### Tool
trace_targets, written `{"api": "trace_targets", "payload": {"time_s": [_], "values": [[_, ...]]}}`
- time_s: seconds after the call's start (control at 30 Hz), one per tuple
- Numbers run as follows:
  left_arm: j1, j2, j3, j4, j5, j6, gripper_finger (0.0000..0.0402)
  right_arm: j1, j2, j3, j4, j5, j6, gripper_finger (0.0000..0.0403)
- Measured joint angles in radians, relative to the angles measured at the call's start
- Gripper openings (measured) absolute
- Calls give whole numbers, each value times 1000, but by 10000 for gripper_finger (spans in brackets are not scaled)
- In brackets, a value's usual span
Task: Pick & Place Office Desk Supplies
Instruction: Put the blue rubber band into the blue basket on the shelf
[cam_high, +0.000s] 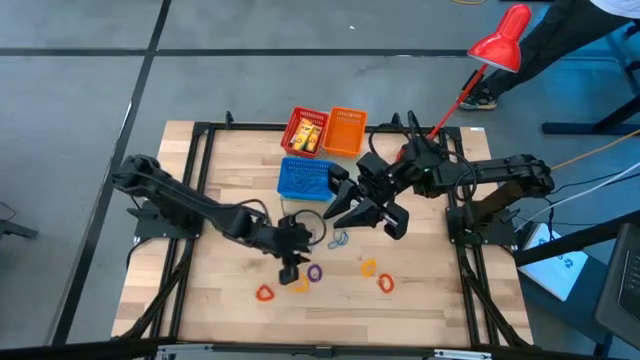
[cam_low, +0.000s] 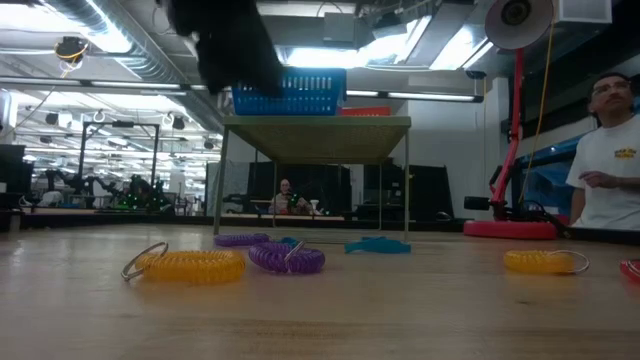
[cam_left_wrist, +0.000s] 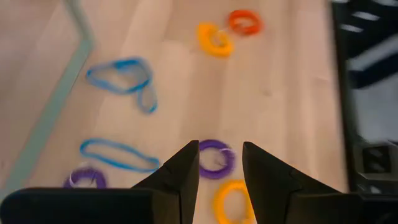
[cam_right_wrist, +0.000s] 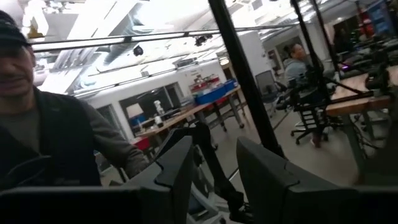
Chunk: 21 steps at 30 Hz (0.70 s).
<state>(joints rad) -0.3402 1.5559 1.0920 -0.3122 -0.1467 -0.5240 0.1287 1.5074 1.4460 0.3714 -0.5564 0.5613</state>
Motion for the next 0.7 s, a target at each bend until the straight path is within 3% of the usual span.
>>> {"api": "trace_targets", "payload": {"time_s": [0.43, 0.7], "values": [[-4, 225, -1, -2, -180, -634, 118, 1, 0, 0, -1, -66, 0, 128], [7, 251, 0, -3, -198, -775, 118, 2, 0, 0, -1, -91, 0, 128]]}}
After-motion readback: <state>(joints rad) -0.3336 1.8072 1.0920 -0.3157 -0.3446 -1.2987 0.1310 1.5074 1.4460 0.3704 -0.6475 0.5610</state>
